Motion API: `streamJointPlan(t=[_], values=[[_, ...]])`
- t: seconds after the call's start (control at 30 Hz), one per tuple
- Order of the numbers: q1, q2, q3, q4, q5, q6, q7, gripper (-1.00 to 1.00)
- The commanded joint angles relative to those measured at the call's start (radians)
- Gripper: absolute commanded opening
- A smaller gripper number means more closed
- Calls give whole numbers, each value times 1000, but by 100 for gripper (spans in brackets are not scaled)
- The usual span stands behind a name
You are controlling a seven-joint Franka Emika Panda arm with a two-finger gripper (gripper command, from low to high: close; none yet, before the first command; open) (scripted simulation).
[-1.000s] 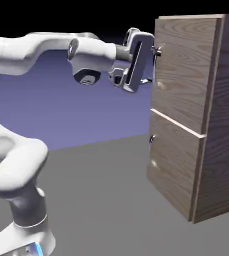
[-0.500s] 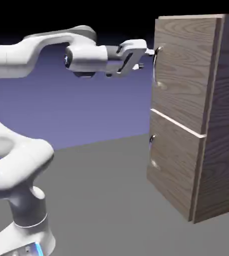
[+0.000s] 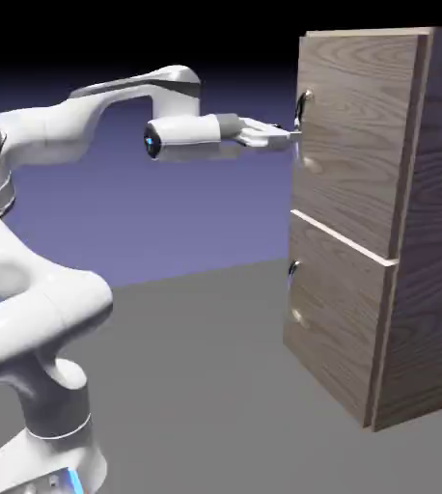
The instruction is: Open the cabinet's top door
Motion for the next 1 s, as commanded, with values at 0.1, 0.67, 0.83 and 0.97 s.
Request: streamJointPlan(t=[0.1, 0.67, 0.83, 0.97], values=[[70, -7, -55, -72, -4, -68, -20, -100], [571, -100, -641, -590, -357, -663, -82, -100], [617, -123, -822, -663, -522, -841, -85, -100], [628, -118, -967, -690, -659, -987, -96, -100]])
